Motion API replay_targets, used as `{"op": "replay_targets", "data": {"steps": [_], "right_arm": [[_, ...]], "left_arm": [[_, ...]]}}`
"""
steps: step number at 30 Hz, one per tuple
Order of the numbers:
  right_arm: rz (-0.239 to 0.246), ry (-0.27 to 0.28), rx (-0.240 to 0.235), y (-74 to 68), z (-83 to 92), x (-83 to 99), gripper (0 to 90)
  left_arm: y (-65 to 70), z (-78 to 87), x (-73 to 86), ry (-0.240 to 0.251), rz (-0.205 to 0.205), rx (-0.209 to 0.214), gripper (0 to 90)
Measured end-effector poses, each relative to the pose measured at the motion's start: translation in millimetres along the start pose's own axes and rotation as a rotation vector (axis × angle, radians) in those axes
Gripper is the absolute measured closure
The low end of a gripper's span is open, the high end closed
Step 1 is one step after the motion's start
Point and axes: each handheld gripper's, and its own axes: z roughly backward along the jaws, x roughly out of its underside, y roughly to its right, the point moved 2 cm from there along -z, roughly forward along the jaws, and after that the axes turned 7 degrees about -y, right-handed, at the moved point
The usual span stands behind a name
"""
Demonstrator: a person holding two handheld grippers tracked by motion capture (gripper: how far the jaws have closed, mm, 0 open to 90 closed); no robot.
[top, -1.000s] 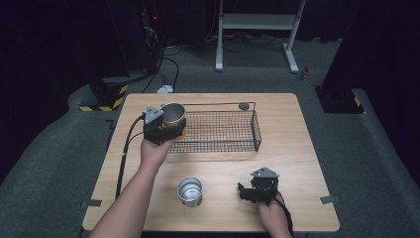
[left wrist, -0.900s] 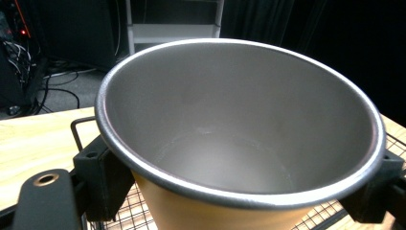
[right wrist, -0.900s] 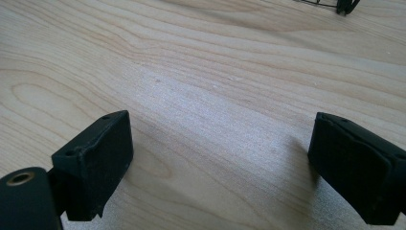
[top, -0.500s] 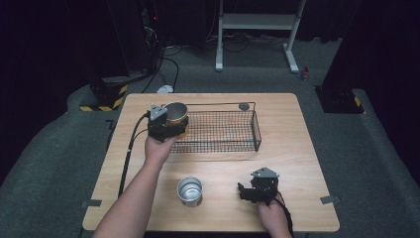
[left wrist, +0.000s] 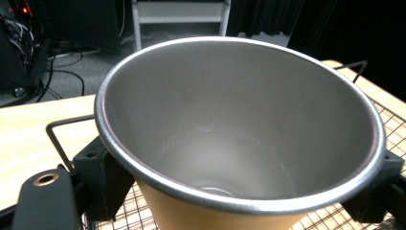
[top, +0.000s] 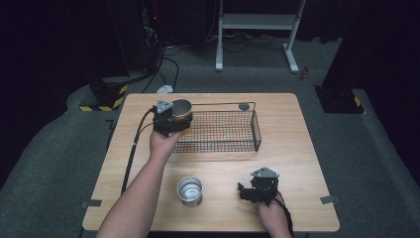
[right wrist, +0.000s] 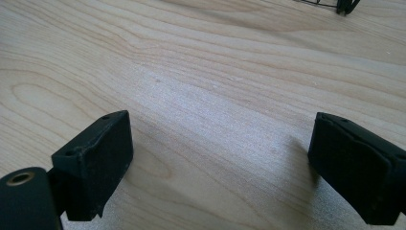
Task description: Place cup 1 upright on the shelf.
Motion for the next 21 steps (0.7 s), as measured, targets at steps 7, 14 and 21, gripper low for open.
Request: {"op": "replay_targets", "data": {"steps": [7,14,21], "right_arm": [[0.0,0.0,0.0,0.0,0.0,0.0,8.0],[0.0,0.0,0.0,0.0,0.0,0.0,8.0],[-0.003,-0.001,-0.001,-0.2,0.1,0.0,8.0]], "left_arm": [[-0.6,-12.1,4.8,-0.041,0.009,-0.005,14.9],[-1.5,-19.6,8.2,-0.093,0.001,-0.027,14.9],[-1.2,-25.2,10.9,-0.151,-0.01,-0.041,14.9]]}}
